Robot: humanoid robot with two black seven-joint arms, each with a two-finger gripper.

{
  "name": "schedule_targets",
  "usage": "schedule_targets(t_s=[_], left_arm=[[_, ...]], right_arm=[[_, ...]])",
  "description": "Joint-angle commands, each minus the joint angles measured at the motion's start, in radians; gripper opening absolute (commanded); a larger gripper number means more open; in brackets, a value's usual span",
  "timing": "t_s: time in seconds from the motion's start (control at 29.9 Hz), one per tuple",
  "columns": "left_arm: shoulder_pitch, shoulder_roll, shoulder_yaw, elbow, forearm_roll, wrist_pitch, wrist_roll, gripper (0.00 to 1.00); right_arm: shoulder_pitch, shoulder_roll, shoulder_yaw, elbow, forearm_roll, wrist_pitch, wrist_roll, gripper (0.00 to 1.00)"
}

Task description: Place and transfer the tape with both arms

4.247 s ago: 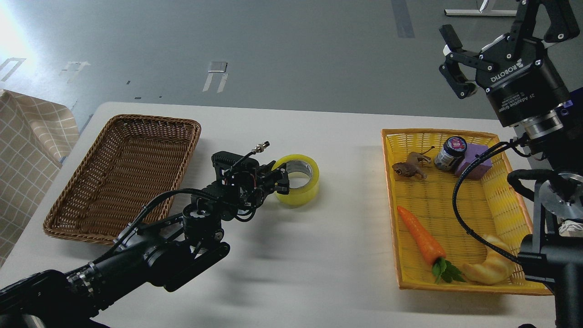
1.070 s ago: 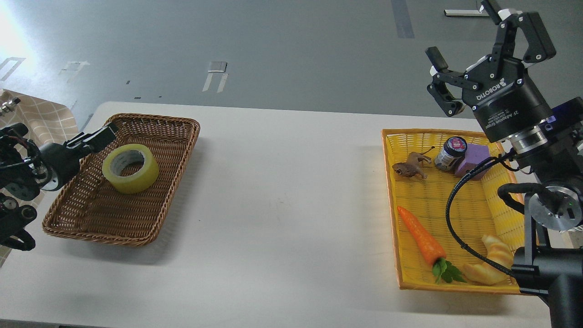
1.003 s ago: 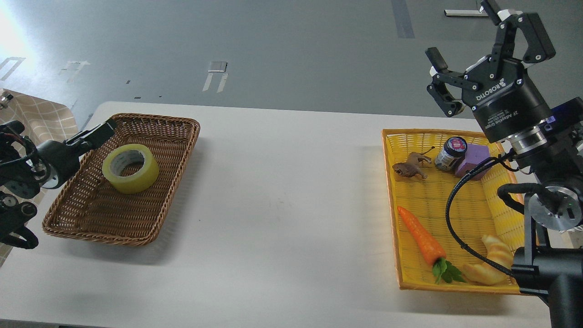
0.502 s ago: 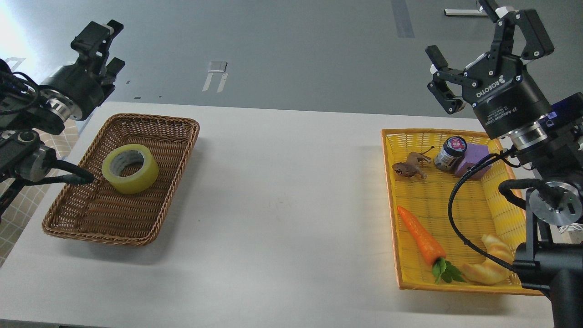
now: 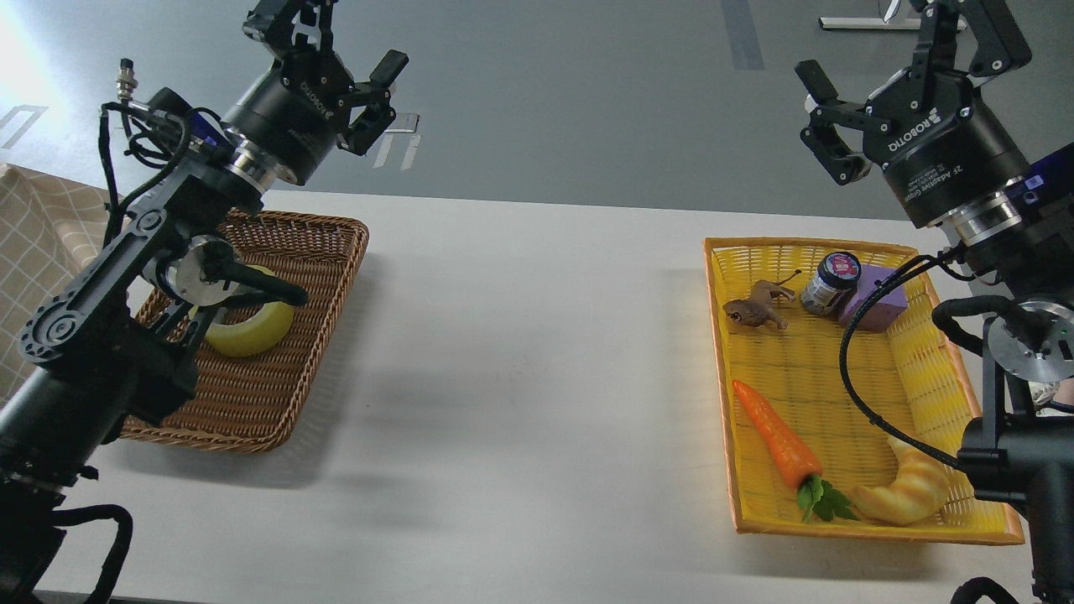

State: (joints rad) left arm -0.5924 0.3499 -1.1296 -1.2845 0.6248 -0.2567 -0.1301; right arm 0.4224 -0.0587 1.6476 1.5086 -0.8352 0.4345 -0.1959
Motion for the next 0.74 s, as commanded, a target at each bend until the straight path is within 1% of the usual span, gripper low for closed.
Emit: schedule_targets(t_s=[0.0,0.07,0.23,0.47,0.57,0.7], left_arm=[[0.009,-0.072,-0.015,-0.025,-0.025,0.005,0.069,0.98],[0.017,-0.106,-0.027,-0.033,-0.023,0.005,0.073,0.98],[0.031,-0.206,-0.064,-0.033,-0.014,0.008,0.055,0.98],[0.078,-0.218,-0.067,-0.026,0.009,0.005,0.047,0.98],[0.095,-0.216,-0.067,-0.027,0.007,0.005,0.029,0.98],[0.095,-0.218,-0.065,-0.032,0.007,0.007,0.029,0.98]], right_arm=[[0.010,0.002,-0.031,0.008,-0.025,-0.057,-0.019,1.00],[0.015,0.002,-0.055,0.012,-0.025,-0.080,-0.027,1.00],[0.041,0.006,-0.100,0.013,-0.030,-0.091,-0.027,1.00],[0.116,0.028,-0.175,-0.004,-0.042,-0.143,-0.024,1.00],[0.105,0.028,-0.209,-0.010,-0.039,-0.139,-0.025,1.00],[0.104,0.037,-0.209,-0.013,-0.039,-0.135,-0.014,1.00]])
